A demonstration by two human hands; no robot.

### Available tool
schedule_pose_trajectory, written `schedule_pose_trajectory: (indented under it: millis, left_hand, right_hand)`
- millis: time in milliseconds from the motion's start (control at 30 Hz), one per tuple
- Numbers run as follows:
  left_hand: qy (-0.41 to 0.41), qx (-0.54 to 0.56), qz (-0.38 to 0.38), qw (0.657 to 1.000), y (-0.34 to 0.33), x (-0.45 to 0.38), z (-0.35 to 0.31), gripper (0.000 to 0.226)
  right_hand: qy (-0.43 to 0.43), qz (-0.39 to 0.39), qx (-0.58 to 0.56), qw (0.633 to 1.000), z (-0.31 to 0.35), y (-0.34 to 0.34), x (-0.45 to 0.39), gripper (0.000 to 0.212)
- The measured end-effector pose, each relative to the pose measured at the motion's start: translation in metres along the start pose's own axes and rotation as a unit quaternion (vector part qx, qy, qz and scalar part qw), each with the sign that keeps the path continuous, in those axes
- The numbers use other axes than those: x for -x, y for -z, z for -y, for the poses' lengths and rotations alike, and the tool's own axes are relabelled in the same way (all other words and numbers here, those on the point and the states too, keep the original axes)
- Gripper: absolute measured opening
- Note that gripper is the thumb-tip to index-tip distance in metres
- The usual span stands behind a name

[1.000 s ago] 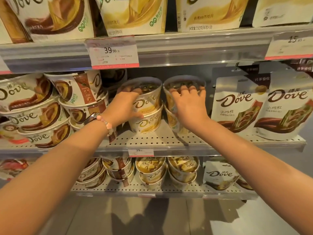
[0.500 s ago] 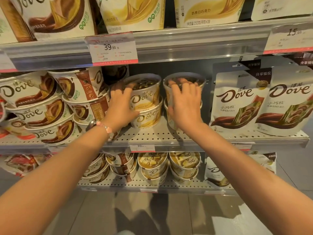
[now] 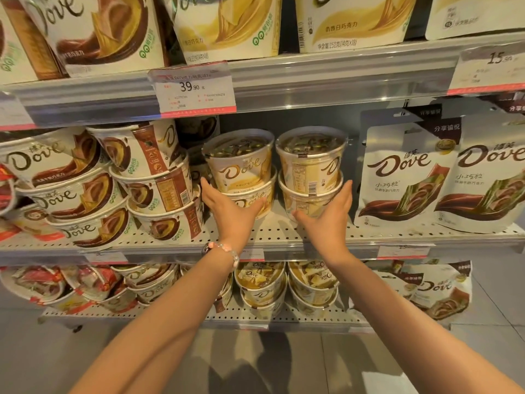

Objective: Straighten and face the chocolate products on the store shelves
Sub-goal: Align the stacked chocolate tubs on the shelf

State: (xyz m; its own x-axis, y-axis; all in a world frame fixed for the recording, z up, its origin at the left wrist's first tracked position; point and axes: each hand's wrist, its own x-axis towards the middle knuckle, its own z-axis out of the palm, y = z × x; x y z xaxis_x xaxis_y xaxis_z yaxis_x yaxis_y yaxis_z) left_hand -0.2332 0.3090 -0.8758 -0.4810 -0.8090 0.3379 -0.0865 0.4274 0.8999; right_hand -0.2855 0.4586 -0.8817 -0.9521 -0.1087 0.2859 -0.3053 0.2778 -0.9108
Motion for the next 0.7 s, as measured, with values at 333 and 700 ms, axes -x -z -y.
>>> schedule_pose_trajectory:
  millis: [333,700]
  left_hand:
    - [0.029,0.012,-0.026,0.999,-0.008,-0.011,0.014,0.134]
    - [0.011,0.001,0.005,1.0,0.008,-0.009,0.027,0.115]
  right_hand:
    - [-0.082,0.079,-0.069,0.991,-0.017,0.004,-0.033,0.132]
    - [-0.028,-0.022,-0.012,0.999,-0.022,-0.001,-0.017,0.115]
